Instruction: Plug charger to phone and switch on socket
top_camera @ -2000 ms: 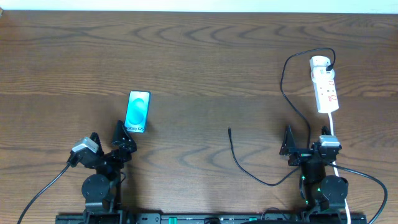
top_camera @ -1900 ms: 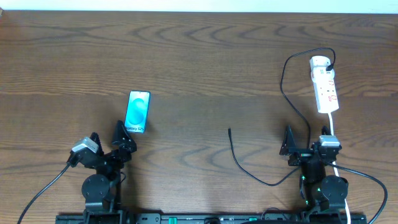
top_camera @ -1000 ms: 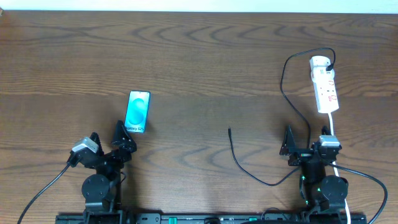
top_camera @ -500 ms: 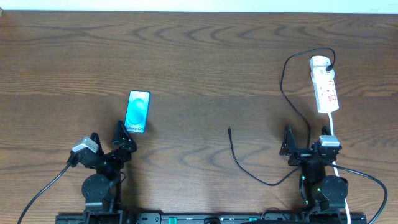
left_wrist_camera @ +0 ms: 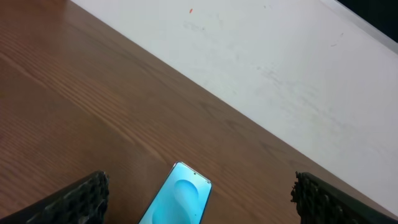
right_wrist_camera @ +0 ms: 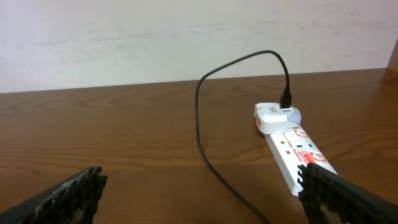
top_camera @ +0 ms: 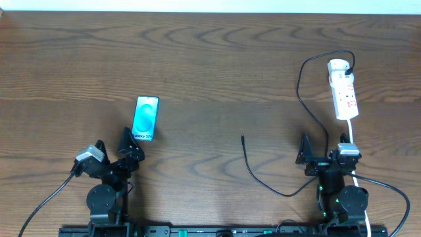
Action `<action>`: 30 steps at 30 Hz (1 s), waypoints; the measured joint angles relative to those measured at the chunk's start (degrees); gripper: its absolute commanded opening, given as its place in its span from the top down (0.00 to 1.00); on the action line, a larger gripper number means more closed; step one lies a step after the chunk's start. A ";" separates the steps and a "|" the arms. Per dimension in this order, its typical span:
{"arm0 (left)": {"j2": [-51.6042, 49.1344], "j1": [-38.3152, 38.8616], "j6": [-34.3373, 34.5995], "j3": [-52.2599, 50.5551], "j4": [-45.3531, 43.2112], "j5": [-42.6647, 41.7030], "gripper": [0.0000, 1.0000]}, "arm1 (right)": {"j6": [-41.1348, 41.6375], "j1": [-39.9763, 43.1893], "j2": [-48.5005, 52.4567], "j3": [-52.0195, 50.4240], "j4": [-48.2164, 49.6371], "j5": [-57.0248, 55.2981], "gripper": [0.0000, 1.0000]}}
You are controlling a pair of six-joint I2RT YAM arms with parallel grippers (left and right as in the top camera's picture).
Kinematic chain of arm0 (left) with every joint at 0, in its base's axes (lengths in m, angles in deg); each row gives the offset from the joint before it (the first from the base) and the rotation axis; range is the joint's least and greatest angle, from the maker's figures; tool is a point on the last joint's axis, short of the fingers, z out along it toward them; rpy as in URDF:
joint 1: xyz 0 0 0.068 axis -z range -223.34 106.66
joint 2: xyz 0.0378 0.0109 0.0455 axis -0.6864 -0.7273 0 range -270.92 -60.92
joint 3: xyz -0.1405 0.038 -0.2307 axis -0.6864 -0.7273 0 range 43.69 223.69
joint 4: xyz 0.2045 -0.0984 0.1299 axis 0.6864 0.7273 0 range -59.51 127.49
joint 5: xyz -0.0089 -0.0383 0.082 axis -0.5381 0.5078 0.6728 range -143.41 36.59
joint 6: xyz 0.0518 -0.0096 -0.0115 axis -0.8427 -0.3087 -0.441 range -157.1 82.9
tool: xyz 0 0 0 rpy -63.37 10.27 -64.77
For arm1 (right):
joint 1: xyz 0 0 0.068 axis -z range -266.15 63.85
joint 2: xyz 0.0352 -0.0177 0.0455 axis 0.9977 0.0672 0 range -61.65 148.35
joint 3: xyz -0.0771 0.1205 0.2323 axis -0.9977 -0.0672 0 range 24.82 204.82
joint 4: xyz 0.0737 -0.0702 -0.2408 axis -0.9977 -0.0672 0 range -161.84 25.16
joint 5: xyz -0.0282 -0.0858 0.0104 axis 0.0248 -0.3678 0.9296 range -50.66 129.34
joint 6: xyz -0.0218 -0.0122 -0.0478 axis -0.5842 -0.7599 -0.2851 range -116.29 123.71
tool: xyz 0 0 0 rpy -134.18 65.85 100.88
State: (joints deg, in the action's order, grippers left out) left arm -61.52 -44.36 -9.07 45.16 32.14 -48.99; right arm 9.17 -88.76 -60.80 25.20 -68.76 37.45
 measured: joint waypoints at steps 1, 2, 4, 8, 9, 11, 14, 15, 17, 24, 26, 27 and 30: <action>0.00 0.00 -0.15 0.00 -0.22 -0.02 0.05 | 0.00 0.00 0.00 0.00 0.00 0.00 0.01; 0.00 0.00 -0.66 0.00 -0.31 -0.09 0.05 | 0.00 0.00 0.00 0.00 0.00 0.00 0.01; 0.00 0.00 -2.47 0.00 -0.44 -0.57 0.05 | 0.00 0.00 0.00 0.00 0.00 0.00 0.01; -2.10 0.00 -7.69 3.15 1.57 -1.29 0.05 | 0.00 0.00 0.00 0.00 0.02 -0.02 0.01; -3.48 0.00 -8.57 4.59 1.84 -1.33 0.05 | 0.00 0.00 -0.02 0.00 0.02 0.00 0.01; -7.67 0.00 -10.34 8.87 2.01 -1.51 0.05 | 0.00 0.00 0.00 0.00 0.00 0.00 0.01; -15.58 0.00 -13.09 15.87 1.99 -1.99 0.05 | 0.00 0.00 -0.04 0.00 0.04 0.00 0.01; -18.75 0.00 -13.92 18.40 2.34 -2.40 0.05 | 0.00 0.00 -0.07 0.00 0.00 0.00 0.01; -25.42 0.00 -15.32 23.50 3.15 -3.28 0.05 | 0.00 0.00 -0.11 0.00 0.02 0.00 0.01; -54.55 0.00 -19.87 50.99 20.06 -7.45 0.05 | 0.00 -0.07 -0.15 0.00 0.04 0.00 0.01; -62.29 0.00 -21.53 60.11 26.91 -8.09 0.05 | 0.00 -0.11 -0.15 0.00 0.04 0.02 0.01; -65.46 0.00 -22.23 64.08 30.64 -8.28 0.05 | 0.00 -0.11 -0.15 0.00 0.02 0.02 0.01; -75.10 0.00 -24.52 76.43 41.88 -8.83 0.05 | 0.00 -0.11 -0.11 0.00 0.02 0.04 0.01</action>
State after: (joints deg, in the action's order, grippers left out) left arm -136.62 -44.36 -33.59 121.60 74.01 -57.82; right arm 9.17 -88.87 -60.91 25.20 -68.74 37.49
